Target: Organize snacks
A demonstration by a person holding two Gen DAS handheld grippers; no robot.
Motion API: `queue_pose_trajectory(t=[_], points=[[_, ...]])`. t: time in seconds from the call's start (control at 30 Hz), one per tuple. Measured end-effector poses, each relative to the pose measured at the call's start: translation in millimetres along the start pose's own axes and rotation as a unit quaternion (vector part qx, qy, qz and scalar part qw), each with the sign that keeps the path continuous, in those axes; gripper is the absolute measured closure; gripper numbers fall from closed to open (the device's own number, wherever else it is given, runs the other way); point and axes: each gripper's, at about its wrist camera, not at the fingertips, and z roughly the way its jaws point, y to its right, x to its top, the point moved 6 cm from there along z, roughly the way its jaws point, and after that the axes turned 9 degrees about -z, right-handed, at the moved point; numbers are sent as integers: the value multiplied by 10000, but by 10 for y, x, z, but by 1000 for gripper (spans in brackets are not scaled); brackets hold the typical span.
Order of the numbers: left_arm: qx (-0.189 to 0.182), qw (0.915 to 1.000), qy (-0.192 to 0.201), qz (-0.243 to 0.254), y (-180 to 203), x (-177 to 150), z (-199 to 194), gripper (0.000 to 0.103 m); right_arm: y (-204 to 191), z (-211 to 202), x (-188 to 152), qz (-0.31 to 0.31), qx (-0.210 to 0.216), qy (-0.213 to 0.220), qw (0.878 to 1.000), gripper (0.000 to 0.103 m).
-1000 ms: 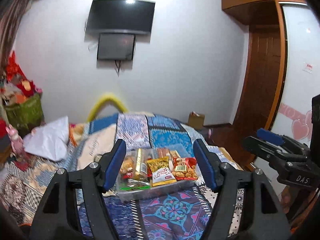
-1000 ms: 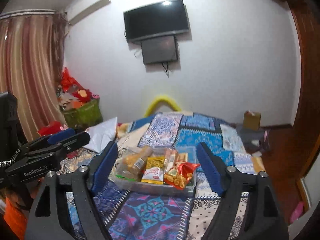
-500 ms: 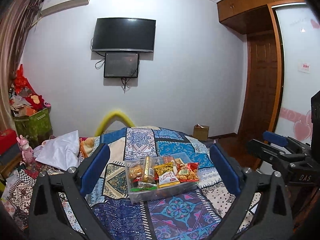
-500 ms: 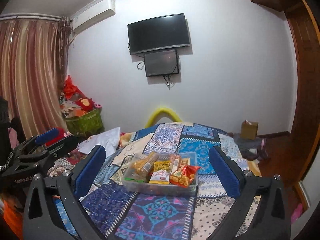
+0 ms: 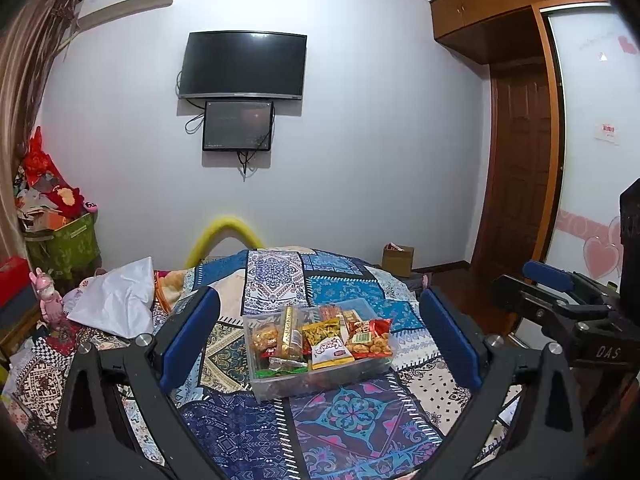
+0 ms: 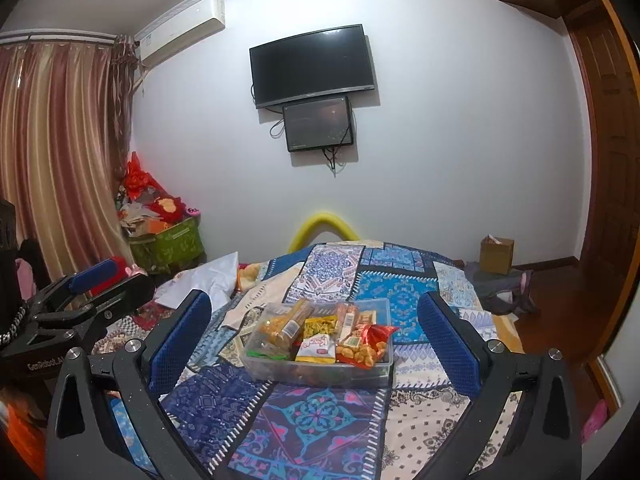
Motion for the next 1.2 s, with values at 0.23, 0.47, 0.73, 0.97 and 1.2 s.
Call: queue_pose_trajectory(t=[0.23,0.47,0.73,0.97,1.2], points=[[-16,10000,-19,-33,-11,-11,-1,2,9,-22,-19,-8,-33,1,10000,0],[-42,10000,-26,-20,-6,-17,-2,2,15,-19,-27,4,-37,-10,10000,0],[-52,10000,-60,-32,2,-21,-4,2,15,-10,-30,-24,-51,-41,10000,0],[-53,9999,-86,-40,-7,-21,3,2,10,-19,-28,-28,-62,-42,10000,0],[-114,9998,-126,-44,2,-27,29,2,9,-16,-26,-42,-64,-55,10000,0]])
